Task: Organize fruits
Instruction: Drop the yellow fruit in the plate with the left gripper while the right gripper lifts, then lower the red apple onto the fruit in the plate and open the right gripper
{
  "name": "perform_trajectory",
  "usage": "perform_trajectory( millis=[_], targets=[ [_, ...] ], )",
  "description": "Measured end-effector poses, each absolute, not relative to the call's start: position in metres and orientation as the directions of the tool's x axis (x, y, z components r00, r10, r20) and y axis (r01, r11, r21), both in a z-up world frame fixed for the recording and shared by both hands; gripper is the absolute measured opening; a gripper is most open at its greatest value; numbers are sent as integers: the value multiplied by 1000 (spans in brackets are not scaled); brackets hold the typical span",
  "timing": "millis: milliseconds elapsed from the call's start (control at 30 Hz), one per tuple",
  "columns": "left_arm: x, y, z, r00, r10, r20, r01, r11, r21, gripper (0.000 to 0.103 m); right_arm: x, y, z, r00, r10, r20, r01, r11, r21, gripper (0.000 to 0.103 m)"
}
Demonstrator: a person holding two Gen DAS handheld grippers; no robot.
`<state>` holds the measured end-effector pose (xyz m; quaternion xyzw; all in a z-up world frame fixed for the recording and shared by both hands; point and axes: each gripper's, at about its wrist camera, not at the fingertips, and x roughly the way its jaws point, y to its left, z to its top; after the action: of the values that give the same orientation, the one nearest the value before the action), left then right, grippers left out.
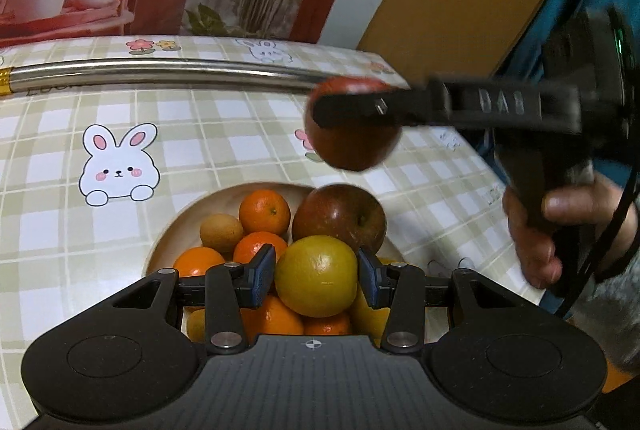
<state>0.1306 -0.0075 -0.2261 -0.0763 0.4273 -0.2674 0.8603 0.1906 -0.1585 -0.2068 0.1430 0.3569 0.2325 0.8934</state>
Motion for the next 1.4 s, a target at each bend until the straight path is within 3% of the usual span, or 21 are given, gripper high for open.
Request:
perform_trajectory(
  millis=[233, 667, 1000, 1400],
  targets=[
    [120, 41, -202, 605, -478, -637, 280, 877, -392, 47, 179, -158, -206, 641, 513, -571, -301, 852, 428, 64],
    [99, 100, -196, 704, -226, -673, 2, 949, -317, 47, 172, -86, -206, 603, 522, -604, -445, 848, 289, 64],
    [92, 112, -197, 713, -231, -662, -19, 938, -347, 47, 172, -41, -223, 619, 467, -631, -511, 850, 127, 64],
    [90, 109, -202, 709, -251, -659, -2, 934, -357, 47, 169, -42, -225, 624, 463, -630, -520, 847, 109, 66]
  ],
)
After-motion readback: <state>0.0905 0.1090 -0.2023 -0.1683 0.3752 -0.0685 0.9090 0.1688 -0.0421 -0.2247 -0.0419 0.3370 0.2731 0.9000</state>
